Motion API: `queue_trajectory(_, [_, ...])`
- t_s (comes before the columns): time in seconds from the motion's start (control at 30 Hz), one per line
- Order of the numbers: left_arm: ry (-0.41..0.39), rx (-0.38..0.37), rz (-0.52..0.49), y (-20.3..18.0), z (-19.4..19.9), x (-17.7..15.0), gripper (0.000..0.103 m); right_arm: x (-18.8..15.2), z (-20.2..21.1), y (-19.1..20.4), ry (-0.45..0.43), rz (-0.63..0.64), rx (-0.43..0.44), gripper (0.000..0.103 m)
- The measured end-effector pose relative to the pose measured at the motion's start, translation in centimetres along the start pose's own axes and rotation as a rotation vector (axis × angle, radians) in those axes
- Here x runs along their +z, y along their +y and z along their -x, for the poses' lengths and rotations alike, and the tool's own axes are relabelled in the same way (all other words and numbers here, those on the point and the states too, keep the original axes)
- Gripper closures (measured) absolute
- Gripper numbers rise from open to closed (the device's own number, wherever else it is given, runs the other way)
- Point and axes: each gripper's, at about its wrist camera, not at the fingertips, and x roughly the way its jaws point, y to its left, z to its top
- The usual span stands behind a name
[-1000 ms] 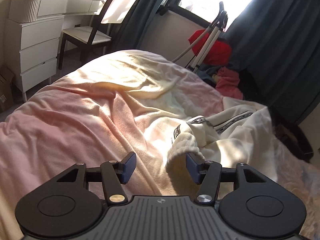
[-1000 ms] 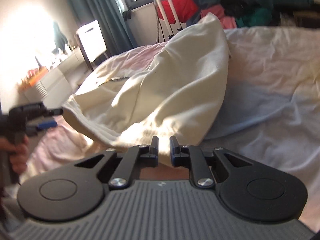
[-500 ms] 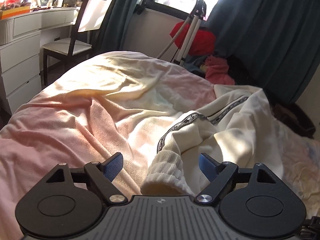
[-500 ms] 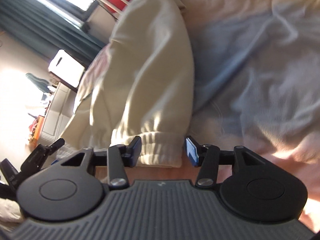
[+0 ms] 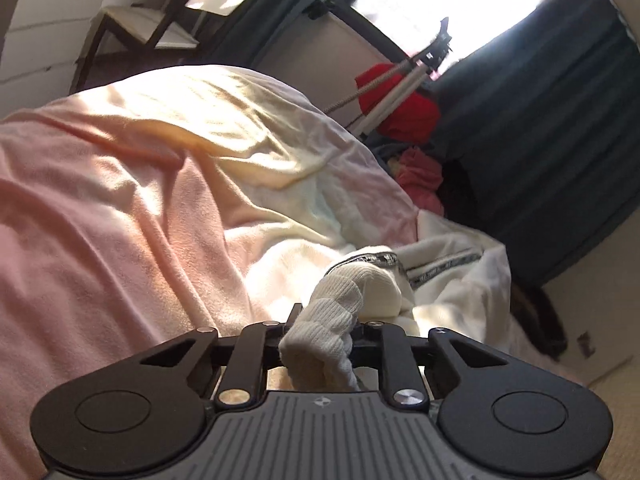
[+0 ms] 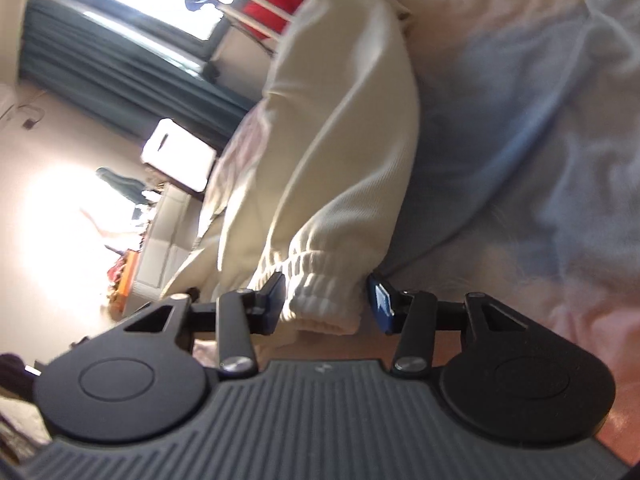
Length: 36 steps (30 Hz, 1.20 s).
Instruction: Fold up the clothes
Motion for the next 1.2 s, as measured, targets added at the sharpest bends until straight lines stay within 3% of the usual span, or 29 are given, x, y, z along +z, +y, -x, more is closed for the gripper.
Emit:
queue_trajectory(0.13, [0.028, 0.029, 0.097, 2.0, -0.9, 0.4, 0.084, -0.1, -0.1, 0.5, 0.010, 0.015, 0.007, 0.053])
queue_trajectory(0.33, [0.044, 0.046, 0.096, 1.9, -1.3, 0.2, 0.073, 0.0, -1.8, -2.3, 0.028, -0.050, -0.075, 0.051])
queue_trajectory(0.43, [0.057, 0.049, 0.113, 2.1, -1.4, 0.0, 0.070, 0.4, -2.6, -3.5, 0.011, -0.104, 0.005, 0.051])
queue_trajectory(0.53, [0.057, 0.055, 0.108, 2.1, -1.3, -0.1, 0.066, 0.9, -3.5, -3.1, -0.007, -0.080, 0.045, 0.051])
queue_trajectory(0.73, [0.050, 0.055, 0.100, 1.9, -1.0, -0.2, 0.058, 1.6, 0.1, 0.5, -0.152, 0.080, 0.150, 0.051])
queue_trajectory(0.77, [0.053, 0.046, 0.096, 1.8, -1.0, -0.2, 0.054, 1.8, 0.3, 0.6, -0.148, 0.072, 0.157, 0.051])
queue_trajectory(0.9, [0.067, 0.069, 0.050, 1.4, -0.8, -0.4, 0.053, 1.8, -0.8, -1.3, -0.111, -0.013, 0.108, 0.051])
queue_trajectory(1.03, [0.070, 0.098, -0.012, 0.6, -1.0, -0.8, 0.056, 1.2, -2.6, -3.0, -0.062, -0.028, 0.014, 0.051])
queue_trajectory(1.13, [0.050, 0.097, -0.048, 0.0, -1.0, -0.9, 0.072, 0.5, -3.4, -3.2, -0.062, 0.006, 0.002, 0.054])
queue_trajectory(1.17, [0.028, 0.099, -0.056, -0.2, -0.8, -0.9, 0.083, 0.2, -3.6, -3.2, -0.063, 0.017, -0.002, 0.058])
queue_trajectory(1.2, [0.003, 0.101, -0.065, -0.5, -0.7, -0.8, 0.085, -0.2, -3.5, -2.8, -0.080, 0.035, -0.002, 0.066])
